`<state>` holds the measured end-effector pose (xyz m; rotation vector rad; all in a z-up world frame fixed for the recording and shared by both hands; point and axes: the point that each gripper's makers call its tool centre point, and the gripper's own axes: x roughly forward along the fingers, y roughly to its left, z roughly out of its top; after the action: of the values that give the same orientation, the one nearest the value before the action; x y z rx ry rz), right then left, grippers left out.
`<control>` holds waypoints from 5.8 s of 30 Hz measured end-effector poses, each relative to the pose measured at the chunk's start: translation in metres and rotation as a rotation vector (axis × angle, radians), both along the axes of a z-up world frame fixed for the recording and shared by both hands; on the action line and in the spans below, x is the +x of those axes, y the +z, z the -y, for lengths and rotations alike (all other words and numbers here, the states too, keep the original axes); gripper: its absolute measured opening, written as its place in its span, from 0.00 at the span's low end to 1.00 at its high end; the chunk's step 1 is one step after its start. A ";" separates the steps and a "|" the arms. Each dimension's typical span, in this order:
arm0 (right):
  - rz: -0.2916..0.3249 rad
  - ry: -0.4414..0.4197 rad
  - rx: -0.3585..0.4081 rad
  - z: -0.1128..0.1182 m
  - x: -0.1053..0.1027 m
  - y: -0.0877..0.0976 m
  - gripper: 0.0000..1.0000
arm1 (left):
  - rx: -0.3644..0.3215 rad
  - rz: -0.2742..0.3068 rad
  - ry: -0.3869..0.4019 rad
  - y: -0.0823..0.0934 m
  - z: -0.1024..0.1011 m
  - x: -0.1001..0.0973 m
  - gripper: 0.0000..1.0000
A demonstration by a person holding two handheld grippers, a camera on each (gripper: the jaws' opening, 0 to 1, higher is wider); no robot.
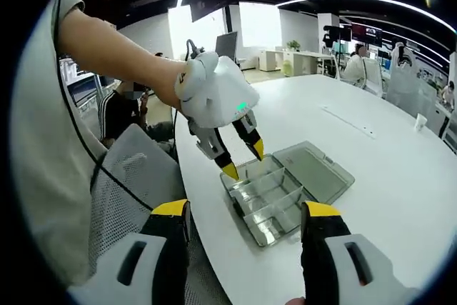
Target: Insert the divider into the dual guide fixture by aligning both edges with the guide slots and pushing it downward to the bottom, including one-sided entry, uneven engagement, binding, and posture correction.
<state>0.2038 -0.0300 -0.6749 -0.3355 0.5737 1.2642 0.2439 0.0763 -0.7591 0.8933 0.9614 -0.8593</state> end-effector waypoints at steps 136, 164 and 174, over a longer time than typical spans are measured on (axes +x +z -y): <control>-0.081 -0.134 -0.070 0.065 0.034 -0.049 0.59 | -0.771 0.186 0.561 0.069 0.017 -0.080 0.56; -0.067 -0.061 -0.167 0.059 0.055 -0.081 0.56 | -0.766 0.201 0.522 0.073 0.019 -0.078 0.61; -0.068 -0.036 -0.212 0.060 0.066 -0.095 0.55 | -0.760 0.197 0.542 0.071 0.012 -0.075 0.61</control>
<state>0.2699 -0.0896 -0.7704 -0.4578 0.7712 1.1860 0.1686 0.0639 -0.6879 0.0458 0.5778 -0.5739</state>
